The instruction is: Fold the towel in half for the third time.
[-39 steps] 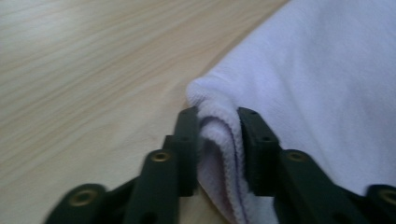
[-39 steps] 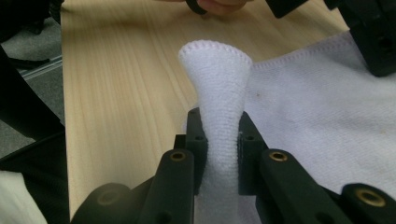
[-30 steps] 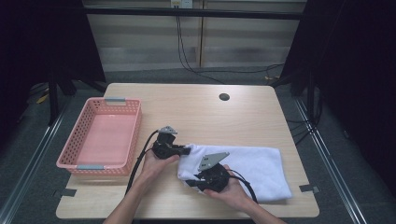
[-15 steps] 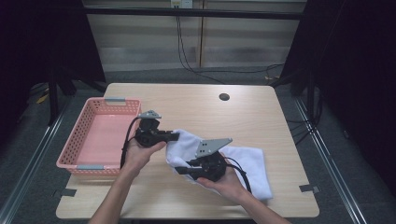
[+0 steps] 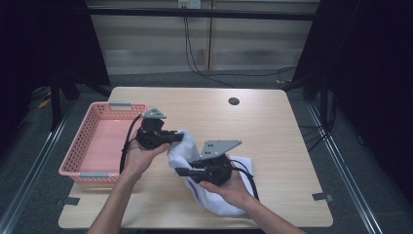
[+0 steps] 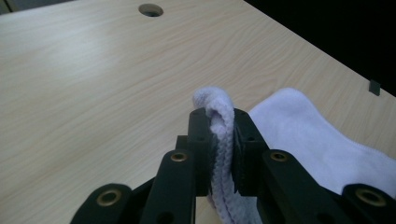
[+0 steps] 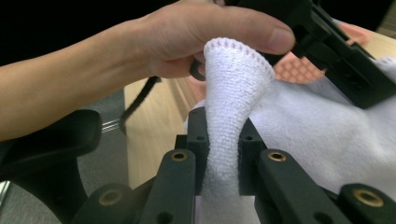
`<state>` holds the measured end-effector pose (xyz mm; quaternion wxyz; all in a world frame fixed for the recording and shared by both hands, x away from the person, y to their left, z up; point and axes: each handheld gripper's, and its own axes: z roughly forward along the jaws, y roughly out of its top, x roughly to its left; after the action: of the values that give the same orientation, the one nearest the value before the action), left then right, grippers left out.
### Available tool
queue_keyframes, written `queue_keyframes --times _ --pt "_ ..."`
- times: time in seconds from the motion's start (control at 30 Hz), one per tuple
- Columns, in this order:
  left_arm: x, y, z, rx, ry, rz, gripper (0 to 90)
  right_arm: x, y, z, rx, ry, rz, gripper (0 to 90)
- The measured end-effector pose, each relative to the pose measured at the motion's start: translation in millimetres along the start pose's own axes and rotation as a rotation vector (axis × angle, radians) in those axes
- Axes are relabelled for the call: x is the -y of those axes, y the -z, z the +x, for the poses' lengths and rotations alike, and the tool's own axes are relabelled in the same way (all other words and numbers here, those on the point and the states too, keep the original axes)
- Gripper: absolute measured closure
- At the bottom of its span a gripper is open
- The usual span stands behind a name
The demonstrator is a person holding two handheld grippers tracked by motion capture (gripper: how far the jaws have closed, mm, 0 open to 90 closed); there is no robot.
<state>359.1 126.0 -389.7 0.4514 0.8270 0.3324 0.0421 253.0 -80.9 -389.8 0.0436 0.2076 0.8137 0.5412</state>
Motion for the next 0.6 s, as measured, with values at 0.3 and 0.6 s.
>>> queue_keyframes --times 0.3,0.6 --pt "-18.2 -66.2 -43.4 0.065 -0.052 0.065 78.5 48.5 57.1 -3.1 0.117 -0.058 0.015 78.6" --pt "-6.3 -140.8 -71.8 0.119 -0.057 0.173 75.5 118.0 96.3 -11.7 0.187 -0.176 0.128 74.6"
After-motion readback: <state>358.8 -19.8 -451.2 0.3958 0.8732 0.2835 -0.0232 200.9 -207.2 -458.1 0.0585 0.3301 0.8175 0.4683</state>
